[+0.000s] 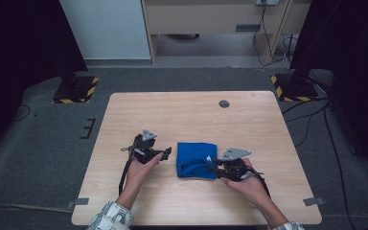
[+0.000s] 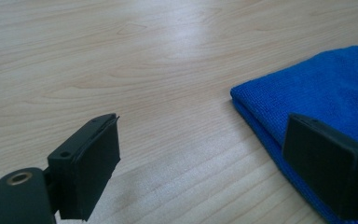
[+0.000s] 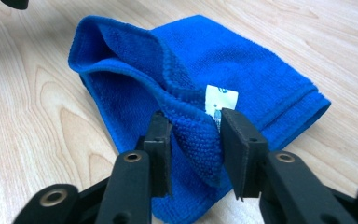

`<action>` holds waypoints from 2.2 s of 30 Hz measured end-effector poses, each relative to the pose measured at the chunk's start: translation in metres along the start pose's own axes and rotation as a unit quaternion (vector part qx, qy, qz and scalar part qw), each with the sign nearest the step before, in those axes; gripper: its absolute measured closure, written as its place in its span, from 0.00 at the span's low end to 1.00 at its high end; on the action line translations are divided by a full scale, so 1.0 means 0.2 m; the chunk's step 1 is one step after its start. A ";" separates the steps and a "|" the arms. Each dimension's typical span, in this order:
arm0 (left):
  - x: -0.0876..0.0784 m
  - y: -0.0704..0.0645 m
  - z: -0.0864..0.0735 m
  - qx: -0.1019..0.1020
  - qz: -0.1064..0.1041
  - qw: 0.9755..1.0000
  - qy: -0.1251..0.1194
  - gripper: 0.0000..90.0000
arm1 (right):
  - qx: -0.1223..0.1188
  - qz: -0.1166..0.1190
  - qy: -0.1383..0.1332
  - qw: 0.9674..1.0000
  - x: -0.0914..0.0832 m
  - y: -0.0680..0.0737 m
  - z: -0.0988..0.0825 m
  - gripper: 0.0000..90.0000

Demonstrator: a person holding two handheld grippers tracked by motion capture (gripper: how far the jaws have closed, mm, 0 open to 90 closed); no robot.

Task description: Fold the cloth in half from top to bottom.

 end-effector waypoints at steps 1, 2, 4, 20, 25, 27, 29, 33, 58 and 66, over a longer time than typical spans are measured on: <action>0.00 0.00 -0.01 0.003 0.003 1.000 0.003 0.12 | -0.001 -0.002 0.002 1.000 0.00 0.00 0.00 0.71; 0.01 -0.01 -0.01 0.002 0.001 1.000 0.003 0.12 | -0.001 -0.002 0.002 1.000 0.00 0.00 0.00 0.70; 0.01 -0.03 -0.01 0.007 0.001 1.000 0.005 0.12 | -0.001 -0.003 0.003 1.000 0.00 0.00 0.00 0.69; 0.02 -0.17 -0.05 0.037 -0.003 0.999 0.003 0.10 | 0.004 -0.009 0.006 1.000 -0.04 0.03 -0.02 0.38; 0.00 -0.22 -0.06 0.043 -0.013 0.999 -0.001 0.10 | 0.012 -0.018 -0.018 1.000 -0.08 0.02 0.05 0.28; 0.00 -0.23 -0.06 0.044 -0.013 0.999 -0.002 0.09 | 0.016 -0.027 -0.028 0.999 -0.08 0.01 0.08 0.26; 0.00 -0.23 -0.06 0.047 -0.013 0.999 0.000 0.09 | 0.019 -0.035 -0.032 0.999 -0.07 0.00 0.09 0.25; 0.00 -0.23 -0.06 0.059 -0.015 0.998 0.000 0.08 | 0.026 -0.055 -0.026 0.998 -0.03 -0.04 0.10 0.14; -0.02 -0.20 -0.04 0.083 -0.031 0.996 -0.007 0.05 | 0.072 -0.105 -0.027 0.991 -0.06 -0.22 0.05 0.08; -0.04 -0.13 -0.06 0.078 -0.016 0.997 0.002 0.06 | 0.081 -0.111 -0.027 0.990 -0.10 -0.27 0.03 0.08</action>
Point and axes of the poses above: each handheld gripper's, and its own axes: x roughly forward along the jaws, z roughly out of its top, y roughly to its left, the point moved 9 cm from there along x, roughly forward along the jaws, and after that the axes turned 3 degrees about z, right-handed, at the moved point
